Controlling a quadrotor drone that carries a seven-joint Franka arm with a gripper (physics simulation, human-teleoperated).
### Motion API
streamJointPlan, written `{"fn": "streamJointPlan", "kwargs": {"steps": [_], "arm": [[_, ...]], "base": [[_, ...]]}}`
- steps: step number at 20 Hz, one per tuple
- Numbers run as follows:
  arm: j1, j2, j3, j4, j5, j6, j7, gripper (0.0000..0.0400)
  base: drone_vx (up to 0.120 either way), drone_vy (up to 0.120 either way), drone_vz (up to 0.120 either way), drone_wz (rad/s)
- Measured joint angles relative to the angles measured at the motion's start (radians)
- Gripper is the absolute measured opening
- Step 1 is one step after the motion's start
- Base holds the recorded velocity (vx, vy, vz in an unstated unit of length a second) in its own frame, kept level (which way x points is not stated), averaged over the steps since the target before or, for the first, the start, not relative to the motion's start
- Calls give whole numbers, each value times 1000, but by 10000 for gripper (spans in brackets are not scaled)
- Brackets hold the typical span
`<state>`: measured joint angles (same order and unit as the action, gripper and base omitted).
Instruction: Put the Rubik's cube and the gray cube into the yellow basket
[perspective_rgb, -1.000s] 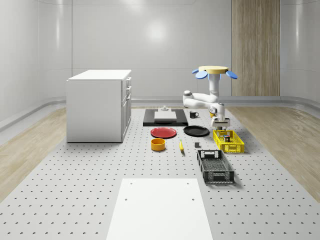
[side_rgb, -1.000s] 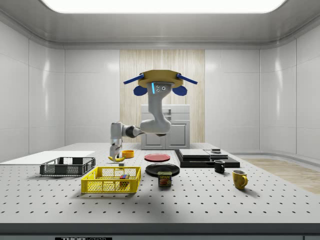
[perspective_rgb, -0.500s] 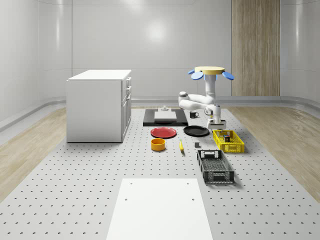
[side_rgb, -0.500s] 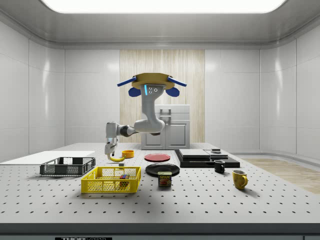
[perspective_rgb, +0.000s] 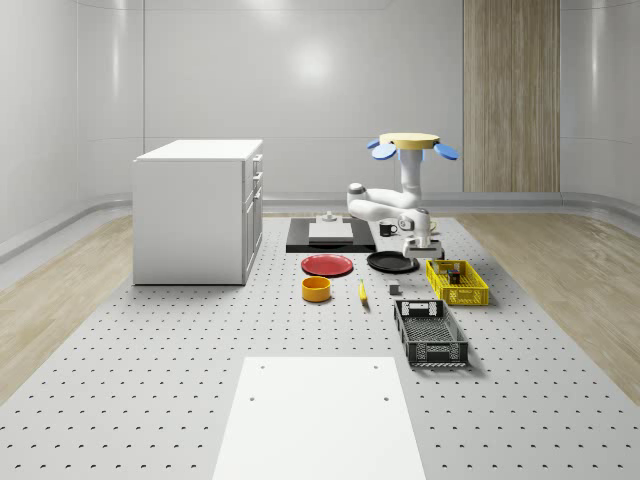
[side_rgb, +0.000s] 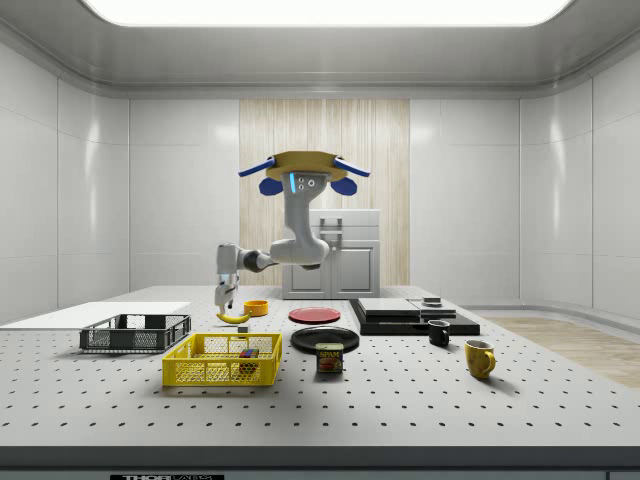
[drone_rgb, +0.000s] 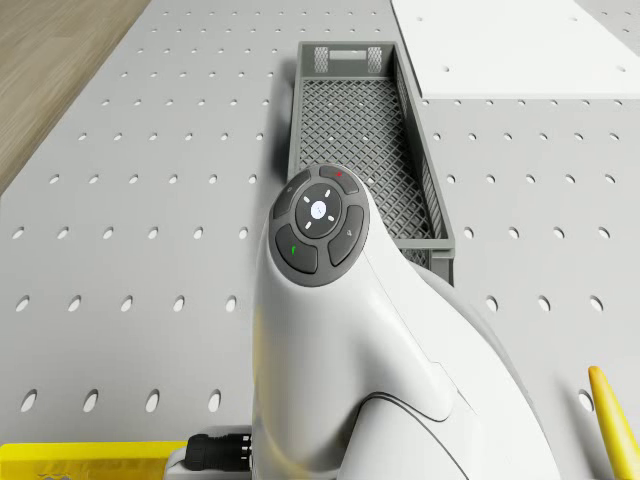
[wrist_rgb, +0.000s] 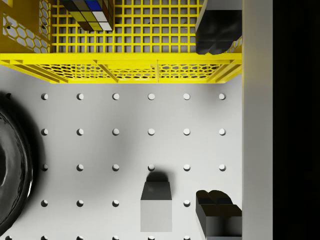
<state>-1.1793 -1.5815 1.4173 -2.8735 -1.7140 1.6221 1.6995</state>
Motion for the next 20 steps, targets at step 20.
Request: {"fn": "streamJointPlan", "kwargs": {"steps": [20], "arm": [[-1, -4, 0, 0, 1, 3, 0, 400]], "base": [[0, -120, -38, 0]]}}
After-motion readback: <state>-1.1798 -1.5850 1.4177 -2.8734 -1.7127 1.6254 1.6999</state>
